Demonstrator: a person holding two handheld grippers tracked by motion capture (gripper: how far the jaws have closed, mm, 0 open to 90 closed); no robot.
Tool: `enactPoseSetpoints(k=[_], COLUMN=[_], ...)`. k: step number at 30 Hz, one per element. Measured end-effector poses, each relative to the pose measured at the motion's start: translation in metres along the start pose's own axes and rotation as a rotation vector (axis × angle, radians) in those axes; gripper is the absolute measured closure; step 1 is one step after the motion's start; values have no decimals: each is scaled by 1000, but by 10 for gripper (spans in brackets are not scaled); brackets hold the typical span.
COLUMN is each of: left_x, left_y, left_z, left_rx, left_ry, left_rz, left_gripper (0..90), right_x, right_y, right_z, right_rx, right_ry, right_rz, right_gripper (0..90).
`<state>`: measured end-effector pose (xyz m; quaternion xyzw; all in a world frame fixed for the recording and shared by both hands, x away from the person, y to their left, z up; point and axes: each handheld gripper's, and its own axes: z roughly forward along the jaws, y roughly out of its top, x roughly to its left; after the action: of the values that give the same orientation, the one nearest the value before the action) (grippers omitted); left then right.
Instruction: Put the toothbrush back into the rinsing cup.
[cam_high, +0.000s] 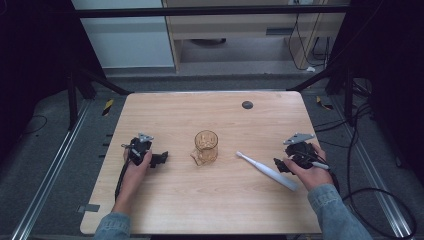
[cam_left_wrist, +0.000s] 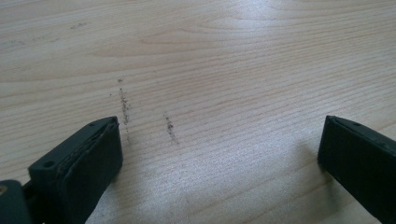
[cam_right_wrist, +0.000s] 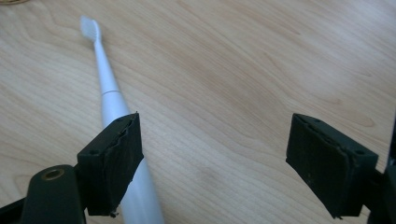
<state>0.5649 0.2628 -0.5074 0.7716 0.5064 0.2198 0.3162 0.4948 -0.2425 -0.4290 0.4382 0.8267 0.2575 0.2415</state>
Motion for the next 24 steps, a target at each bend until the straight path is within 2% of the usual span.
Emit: enactPoseSetpoints(k=[4, 9, 11, 13, 15, 24], left_x=[1, 2, 2, 2, 2, 3], left_y=[1, 3, 3, 3, 3, 4], left_z=[2, 3, 3, 3, 3, 4], left_rx=[-1, -1, -1, -1, -2, -1], left_ry=[1, 2, 2, 2, 2, 1], left_rz=[-3, -3, -3, -4, -3, -2], left_gripper=[0, 0, 0, 0, 0, 0], right_x=[3, 7, 11, 12, 17, 25], right_y=[4, 8, 11, 12, 16, 26], right_z=[7, 12, 14, 15, 16, 25], right_rx=[24, 37, 48, 53, 68, 109], right_ry=[43, 71, 103, 107, 131, 186], right_rz=[-24, -32, -45, -44, -54, -83], right_gripper=[210, 243, 281, 284, 332, 359])
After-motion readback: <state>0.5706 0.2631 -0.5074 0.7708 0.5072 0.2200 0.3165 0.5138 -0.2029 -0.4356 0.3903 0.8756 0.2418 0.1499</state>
